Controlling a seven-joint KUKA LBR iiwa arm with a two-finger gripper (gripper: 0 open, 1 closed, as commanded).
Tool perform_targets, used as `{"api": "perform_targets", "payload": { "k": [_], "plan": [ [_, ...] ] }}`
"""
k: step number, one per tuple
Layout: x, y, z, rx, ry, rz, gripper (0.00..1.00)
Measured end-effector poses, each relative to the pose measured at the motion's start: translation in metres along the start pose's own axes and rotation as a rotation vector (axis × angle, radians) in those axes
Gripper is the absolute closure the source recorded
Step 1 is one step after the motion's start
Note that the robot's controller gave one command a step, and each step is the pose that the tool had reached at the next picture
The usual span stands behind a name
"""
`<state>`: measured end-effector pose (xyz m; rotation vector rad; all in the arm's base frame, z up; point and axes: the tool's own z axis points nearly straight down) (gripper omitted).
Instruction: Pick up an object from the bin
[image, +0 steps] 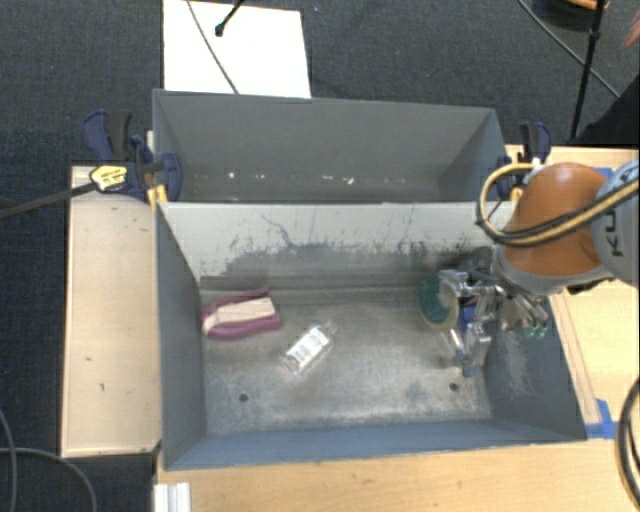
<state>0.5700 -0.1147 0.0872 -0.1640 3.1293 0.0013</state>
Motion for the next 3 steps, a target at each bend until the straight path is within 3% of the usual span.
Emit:
{"api": "perform_targets", "payload": {
  "k": [1,2,3],
  "plan": [
    [-0.020,-0.028,-0.042,0.003,0.000,-0.100,0.00],
    [-0.016,-0.028,0.015,-0.009,-0.004,-0.034,0.00],
    [-0.016,-0.029,0.013,-0.008,-0.001,-0.034,1.00]
  ]
}}
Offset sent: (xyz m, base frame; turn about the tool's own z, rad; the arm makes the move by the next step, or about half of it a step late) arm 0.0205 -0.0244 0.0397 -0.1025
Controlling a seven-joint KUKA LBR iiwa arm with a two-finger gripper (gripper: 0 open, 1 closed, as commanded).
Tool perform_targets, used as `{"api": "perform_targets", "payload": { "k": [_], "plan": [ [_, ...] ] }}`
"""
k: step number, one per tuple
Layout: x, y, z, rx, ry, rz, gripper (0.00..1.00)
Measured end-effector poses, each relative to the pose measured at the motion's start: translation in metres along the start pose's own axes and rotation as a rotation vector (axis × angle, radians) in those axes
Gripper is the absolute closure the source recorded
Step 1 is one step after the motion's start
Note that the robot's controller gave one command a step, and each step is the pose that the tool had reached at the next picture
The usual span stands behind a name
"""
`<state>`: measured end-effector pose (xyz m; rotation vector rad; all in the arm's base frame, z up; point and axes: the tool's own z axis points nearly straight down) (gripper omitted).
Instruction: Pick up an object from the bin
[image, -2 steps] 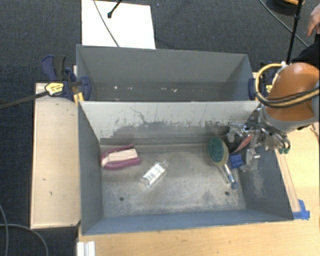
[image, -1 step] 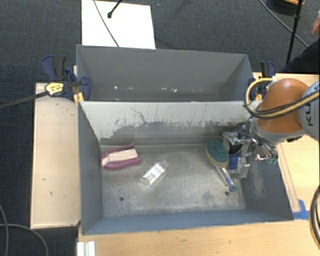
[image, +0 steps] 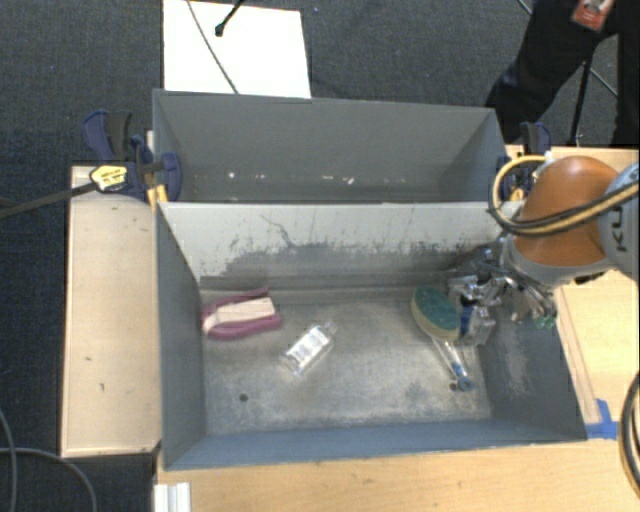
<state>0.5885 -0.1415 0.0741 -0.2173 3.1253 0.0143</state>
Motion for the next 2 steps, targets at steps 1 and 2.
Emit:
{"api": "perform_targets", "payload": {
  "k": [1,2],
  "plan": [
    [-0.0039,0.0186,-0.1566,0.011,0.000,-0.292,1.00],
    [-0.0024,0.0184,-0.1529,0.008,0.006,-0.289,0.00]
  ]
}}
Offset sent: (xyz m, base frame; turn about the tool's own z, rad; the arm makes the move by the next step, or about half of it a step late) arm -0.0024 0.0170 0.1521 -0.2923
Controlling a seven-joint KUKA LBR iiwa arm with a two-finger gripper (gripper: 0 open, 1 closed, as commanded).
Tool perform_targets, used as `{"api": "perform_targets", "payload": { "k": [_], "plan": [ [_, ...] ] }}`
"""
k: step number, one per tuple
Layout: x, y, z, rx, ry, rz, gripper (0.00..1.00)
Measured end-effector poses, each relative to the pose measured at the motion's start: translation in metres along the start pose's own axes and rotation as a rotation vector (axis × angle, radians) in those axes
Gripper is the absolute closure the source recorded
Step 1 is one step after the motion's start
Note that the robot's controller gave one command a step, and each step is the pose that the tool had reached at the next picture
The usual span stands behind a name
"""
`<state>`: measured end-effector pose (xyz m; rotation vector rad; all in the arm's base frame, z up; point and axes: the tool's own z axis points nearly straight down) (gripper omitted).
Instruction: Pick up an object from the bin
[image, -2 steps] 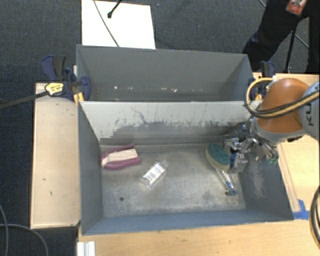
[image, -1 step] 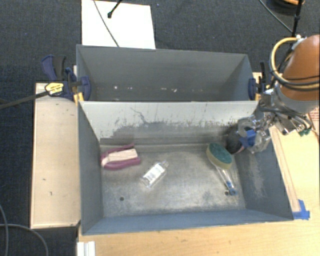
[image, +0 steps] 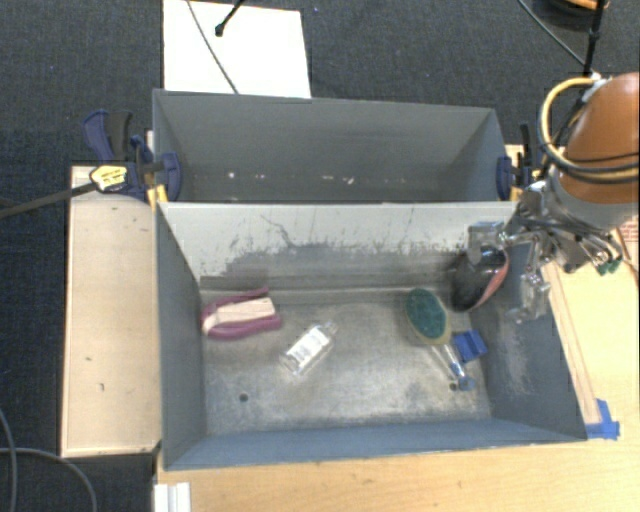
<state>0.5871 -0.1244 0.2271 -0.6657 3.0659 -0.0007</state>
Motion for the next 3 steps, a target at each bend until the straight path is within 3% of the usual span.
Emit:
{"api": "perform_targets", "payload": {
  "k": [1,2,3],
  "plan": [
    [0.021,0.049,0.114,-0.006,0.008,0.079,0.00],
    [0.004,0.055,0.145,0.000,-0.003,0.198,0.00],
    [0.003,0.055,0.143,0.001,-0.007,0.195,1.00]
  ]
}}
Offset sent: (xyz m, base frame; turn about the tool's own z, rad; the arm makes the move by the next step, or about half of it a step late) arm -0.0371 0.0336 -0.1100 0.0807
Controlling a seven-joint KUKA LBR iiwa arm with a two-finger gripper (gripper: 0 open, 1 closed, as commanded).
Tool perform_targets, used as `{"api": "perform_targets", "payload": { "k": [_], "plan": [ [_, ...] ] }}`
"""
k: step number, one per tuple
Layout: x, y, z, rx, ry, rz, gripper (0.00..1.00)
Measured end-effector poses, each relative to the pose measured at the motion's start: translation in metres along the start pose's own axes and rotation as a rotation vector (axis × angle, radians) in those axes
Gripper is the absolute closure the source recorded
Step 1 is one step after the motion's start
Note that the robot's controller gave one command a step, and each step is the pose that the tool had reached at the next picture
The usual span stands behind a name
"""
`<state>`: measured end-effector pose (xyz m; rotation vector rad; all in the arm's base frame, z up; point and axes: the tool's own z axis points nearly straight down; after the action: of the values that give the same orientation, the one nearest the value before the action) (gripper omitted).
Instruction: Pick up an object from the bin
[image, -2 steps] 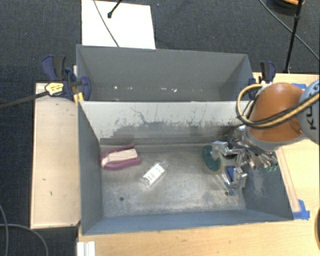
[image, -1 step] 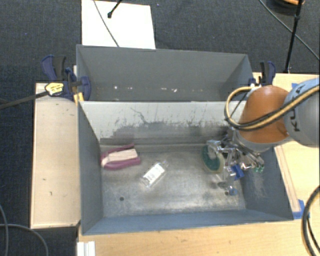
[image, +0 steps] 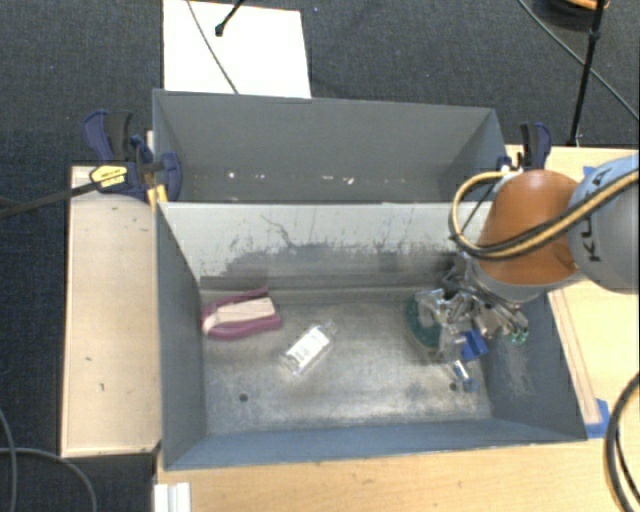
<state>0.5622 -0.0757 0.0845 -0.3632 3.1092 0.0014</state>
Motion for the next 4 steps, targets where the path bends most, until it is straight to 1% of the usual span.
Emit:
{"api": "perform_targets", "payload": {
  "k": [1,2,3,4],
  "plan": [
    [0.011,-0.004,-0.128,0.002,0.003,-0.385,1.00],
    [0.012,-0.004,-0.125,-0.002,0.007,-0.382,0.00],
    [0.055,0.045,0.007,-0.004,0.020,-0.386,0.00],
    [0.067,0.072,0.010,0.004,0.002,-0.461,0.00]
  ]
}}
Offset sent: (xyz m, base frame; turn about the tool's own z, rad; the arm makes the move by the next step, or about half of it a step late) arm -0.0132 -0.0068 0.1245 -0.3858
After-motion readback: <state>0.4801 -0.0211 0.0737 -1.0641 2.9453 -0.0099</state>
